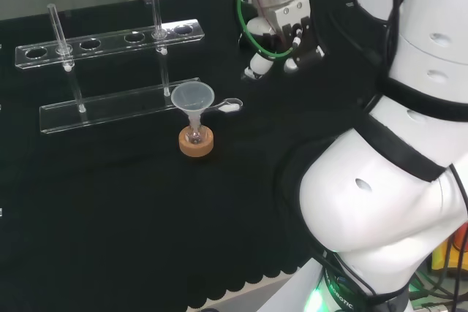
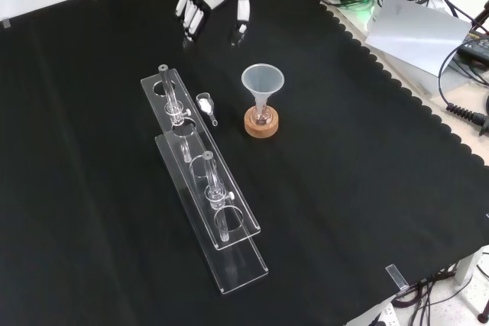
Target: Pick up the weighing funnel.
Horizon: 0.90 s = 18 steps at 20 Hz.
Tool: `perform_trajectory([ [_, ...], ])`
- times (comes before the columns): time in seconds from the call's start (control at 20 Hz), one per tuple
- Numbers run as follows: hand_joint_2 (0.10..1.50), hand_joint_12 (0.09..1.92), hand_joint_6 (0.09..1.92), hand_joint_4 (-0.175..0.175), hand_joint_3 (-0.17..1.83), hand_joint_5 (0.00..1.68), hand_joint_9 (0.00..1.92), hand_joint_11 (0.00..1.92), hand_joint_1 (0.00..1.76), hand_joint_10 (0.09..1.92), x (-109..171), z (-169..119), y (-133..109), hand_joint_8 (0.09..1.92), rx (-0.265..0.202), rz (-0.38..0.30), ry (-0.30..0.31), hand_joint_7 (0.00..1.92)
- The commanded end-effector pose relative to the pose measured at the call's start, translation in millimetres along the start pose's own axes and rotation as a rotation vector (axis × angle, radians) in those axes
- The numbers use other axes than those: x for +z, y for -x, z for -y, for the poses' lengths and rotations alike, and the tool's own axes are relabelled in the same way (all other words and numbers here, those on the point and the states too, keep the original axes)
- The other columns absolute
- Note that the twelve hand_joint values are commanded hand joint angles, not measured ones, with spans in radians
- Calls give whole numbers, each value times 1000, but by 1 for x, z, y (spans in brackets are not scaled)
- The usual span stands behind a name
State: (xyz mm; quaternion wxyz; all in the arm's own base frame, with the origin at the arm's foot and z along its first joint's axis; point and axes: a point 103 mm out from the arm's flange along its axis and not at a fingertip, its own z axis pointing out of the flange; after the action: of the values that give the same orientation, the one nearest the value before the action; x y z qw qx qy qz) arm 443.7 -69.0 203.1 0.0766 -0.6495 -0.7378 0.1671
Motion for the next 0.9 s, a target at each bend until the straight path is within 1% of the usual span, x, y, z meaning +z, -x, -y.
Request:
perform_trajectory([
  [0.05, 693, 1266, 87, -32, 491, 571, 835, 550, 780, 497, 43, -34, 6, 641, -52, -76, 15, 564],
  [0.2, 692, 1265, 87, -32, 495, 579, 837, 550, 785, 494, 50, -42, 4, 640, -67, -90, 12, 566],
  [0.4, 689, 1263, 87, -32, 499, 582, 835, 550, 786, 489, 61, -50, 0, 636, -73, -97, 3, 561],
  [0.55, 688, 1262, 87, -33, 502, 582, 829, 549, 785, 484, 65, -54, -2, 634, -68, -99, 3, 555],
  [0.9, 686, 1259, 87, -36, 510, 581, 817, 536, 783, 479, 72, -64, -9, 633, -58, -81, -3, 543],
])
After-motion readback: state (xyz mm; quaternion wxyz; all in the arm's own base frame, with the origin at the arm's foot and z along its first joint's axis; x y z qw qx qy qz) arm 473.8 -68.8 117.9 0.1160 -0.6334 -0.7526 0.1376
